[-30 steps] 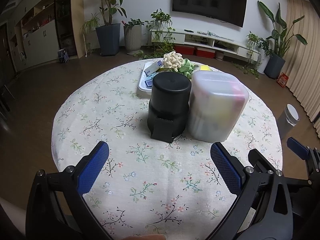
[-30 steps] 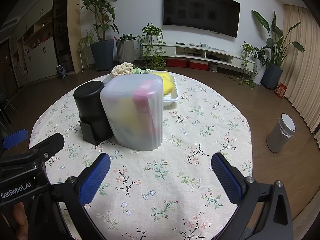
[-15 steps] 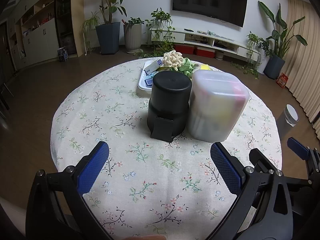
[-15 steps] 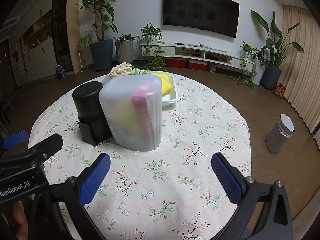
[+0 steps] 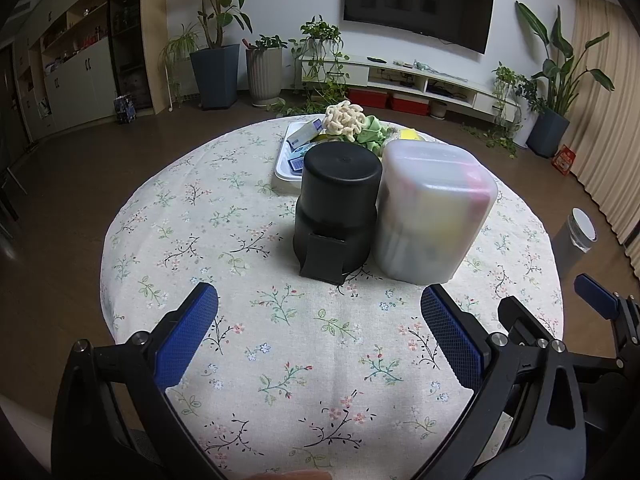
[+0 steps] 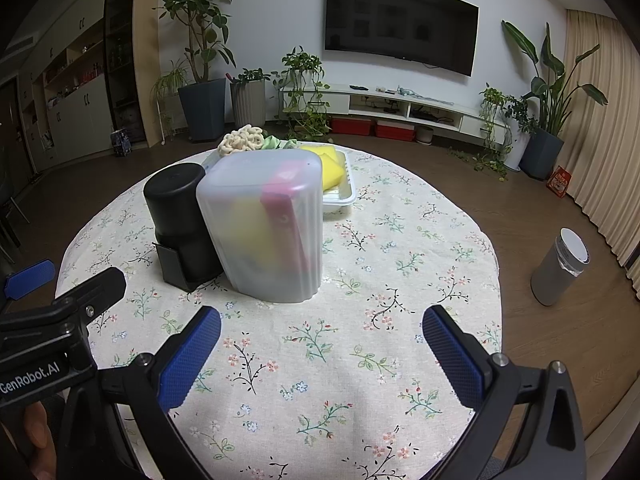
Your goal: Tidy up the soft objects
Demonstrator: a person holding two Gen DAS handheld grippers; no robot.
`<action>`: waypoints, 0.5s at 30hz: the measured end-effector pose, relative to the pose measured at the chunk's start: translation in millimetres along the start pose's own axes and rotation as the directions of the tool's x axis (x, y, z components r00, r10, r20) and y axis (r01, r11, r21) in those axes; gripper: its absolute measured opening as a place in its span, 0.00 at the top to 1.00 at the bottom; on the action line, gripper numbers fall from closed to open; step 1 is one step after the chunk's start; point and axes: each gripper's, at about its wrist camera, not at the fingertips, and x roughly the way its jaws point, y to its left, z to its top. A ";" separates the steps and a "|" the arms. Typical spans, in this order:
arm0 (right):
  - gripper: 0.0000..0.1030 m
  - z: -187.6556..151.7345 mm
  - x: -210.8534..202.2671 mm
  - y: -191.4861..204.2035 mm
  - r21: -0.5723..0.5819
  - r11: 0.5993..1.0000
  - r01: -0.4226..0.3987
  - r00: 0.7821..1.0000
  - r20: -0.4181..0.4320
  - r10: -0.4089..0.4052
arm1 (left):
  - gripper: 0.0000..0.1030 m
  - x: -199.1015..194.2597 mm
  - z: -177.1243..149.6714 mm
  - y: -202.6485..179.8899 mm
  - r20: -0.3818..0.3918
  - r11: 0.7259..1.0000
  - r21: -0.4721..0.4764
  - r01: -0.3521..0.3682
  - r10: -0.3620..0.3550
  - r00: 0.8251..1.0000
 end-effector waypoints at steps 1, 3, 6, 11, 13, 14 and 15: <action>0.00 0.0 0.2 -0.7 0.000 1.000 0.000 1.000 0.000 0.000 | 0.00 0.2 0.0 -0.3 0.000 1.000 0.001 0.000 0.000 1.000; 0.00 0.0 0.1 0.0 -0.001 1.000 0.000 1.000 0.000 0.000 | 0.00 0.0 0.0 0.0 -0.001 1.000 -0.001 0.001 -0.001 1.000; 0.00 0.0 0.1 0.1 -0.001 1.000 0.001 1.000 0.000 -0.001 | 0.00 -0.1 -0.1 -0.1 -0.004 1.000 -0.002 0.004 -0.004 1.000; 0.00 0.0 0.2 -0.6 0.000 1.000 0.000 1.000 0.000 0.000 | 0.00 0.2 0.1 -0.4 -0.006 1.000 -0.002 0.009 -0.009 1.000; 0.00 0.0 0.3 0.3 -0.001 1.000 0.001 1.000 -0.001 -0.001 | 0.00 0.3 0.0 -0.8 -0.006 1.000 -0.001 0.008 -0.008 1.000; 0.00 0.0 0.7 -0.5 0.000 1.000 0.000 1.000 -0.002 0.000 | 0.00 0.4 0.2 -0.5 -0.006 1.000 -0.002 0.008 -0.008 1.000; 0.00 0.3 0.4 -1.3 0.001 1.000 0.000 1.000 -0.001 0.000 | 0.00 0.5 0.2 -0.6 -0.006 1.000 -0.002 0.009 -0.009 1.000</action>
